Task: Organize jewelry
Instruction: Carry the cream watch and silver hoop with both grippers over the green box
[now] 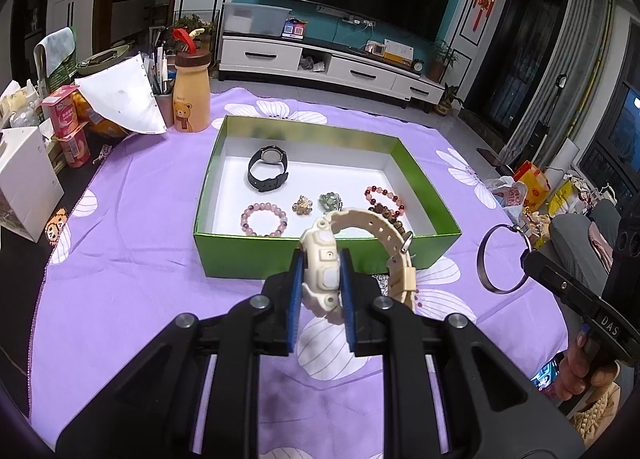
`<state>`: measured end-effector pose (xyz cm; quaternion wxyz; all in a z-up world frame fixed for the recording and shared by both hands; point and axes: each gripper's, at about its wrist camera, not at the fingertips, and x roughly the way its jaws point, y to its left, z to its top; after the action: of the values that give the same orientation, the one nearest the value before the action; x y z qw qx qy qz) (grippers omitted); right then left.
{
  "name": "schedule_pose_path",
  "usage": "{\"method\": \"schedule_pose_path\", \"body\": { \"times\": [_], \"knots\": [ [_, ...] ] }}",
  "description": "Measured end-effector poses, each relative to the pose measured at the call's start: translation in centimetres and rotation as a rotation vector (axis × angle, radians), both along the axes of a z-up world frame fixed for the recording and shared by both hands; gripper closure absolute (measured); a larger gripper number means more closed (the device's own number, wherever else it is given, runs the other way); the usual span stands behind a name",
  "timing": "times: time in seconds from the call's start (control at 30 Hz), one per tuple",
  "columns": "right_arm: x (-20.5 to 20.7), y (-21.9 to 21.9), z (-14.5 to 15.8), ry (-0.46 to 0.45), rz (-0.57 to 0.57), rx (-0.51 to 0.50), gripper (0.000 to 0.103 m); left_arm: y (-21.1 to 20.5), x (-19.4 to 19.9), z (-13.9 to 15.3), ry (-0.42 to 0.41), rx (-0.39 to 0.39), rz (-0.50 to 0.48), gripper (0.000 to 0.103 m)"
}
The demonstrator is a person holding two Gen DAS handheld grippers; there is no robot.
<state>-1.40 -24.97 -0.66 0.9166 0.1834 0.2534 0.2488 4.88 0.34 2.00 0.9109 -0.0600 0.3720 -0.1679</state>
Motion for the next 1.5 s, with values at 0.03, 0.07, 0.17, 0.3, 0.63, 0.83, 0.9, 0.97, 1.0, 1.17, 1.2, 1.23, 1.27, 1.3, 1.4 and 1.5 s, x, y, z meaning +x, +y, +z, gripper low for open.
{"method": "schedule_pose_path", "body": {
  "times": [0.03, 0.07, 0.17, 0.3, 0.63, 0.83, 0.9, 0.97, 1.0, 1.17, 1.2, 1.23, 1.27, 1.3, 1.4, 1.5],
  "knots": [
    [0.1, 0.0, 0.0, -0.001, -0.001, 0.0, 0.098, -0.1, 0.0, 0.1, -0.002, 0.001, -0.001, 0.086],
    [0.1, 0.0, 0.1, -0.002, -0.003, -0.001, 0.098, -0.2, 0.1, 0.2, -0.003, 0.002, -0.003, 0.086],
    [0.3, -0.1, 0.2, -0.004, -0.009, -0.002, 0.098, -0.7, 0.5, 0.5, -0.008, 0.009, -0.008, 0.086],
    [0.7, -0.2, 0.2, 0.003, -0.022, -0.001, 0.098, -1.2, 1.0, 0.6, -0.01, 0.014, -0.013, 0.086],
    [1.8, -0.4, 0.7, -0.001, -0.037, -0.008, 0.098, -2.7, 2.2, 1.3, -0.036, 0.029, -0.044, 0.086],
    [2.6, -0.5, 1.1, -0.006, -0.043, -0.023, 0.098, -3.5, 2.7, 1.5, -0.046, 0.035, -0.056, 0.086],
    [2.9, -0.5, 1.2, -0.007, -0.046, -0.028, 0.098, -3.6, 3.0, 1.6, -0.046, 0.038, -0.059, 0.086],
    [3.2, -0.5, 1.3, -0.007, -0.046, -0.032, 0.098, -3.9, 3.1, 1.6, -0.049, 0.043, -0.062, 0.086],
    [3.3, -0.4, 1.3, -0.007, -0.046, -0.033, 0.098, -3.9, 3.2, 1.6, -0.05, 0.044, -0.063, 0.086],
    [4.1, 0.0, 1.3, -0.009, -0.044, -0.047, 0.098, -4.3, 3.6, 1.9, -0.06, 0.047, -0.07, 0.086],
    [4.2, 0.1, 1.4, -0.01, -0.043, -0.05, 0.098, -4.3, 3.7, 1.9, -0.061, 0.046, -0.072, 0.086],
    [4.4, 0.2, 1.4, -0.011, -0.042, -0.053, 0.098, -4.4, 3.8, 1.9, -0.062, 0.046, -0.073, 0.086],
    [4.5, 0.3, 1.4, -0.012, -0.041, -0.056, 0.098, -4.4, 3.9, 2.0, -0.063, 0.045, -0.075, 0.086],
    [4.7, 0.4, 1.5, -0.014, -0.04, -0.059, 0.098, -4.5, 4.0, 2.0, -0.063, 0.045, -0.076, 0.086],
    [5.3, 0.7, 1.6, -0.015, -0.035, -0.064, 0.098, -4.7, 4.3, 2.1, -0.066, 0.045, -0.081, 0.086],
    [5.8, 1.0, 1.6, -0.015, -0.032, -0.067, 0.098, -4.8, 4.7, 2.1, -0.07, 0.046, -0.085, 0.086]
  ]
}}
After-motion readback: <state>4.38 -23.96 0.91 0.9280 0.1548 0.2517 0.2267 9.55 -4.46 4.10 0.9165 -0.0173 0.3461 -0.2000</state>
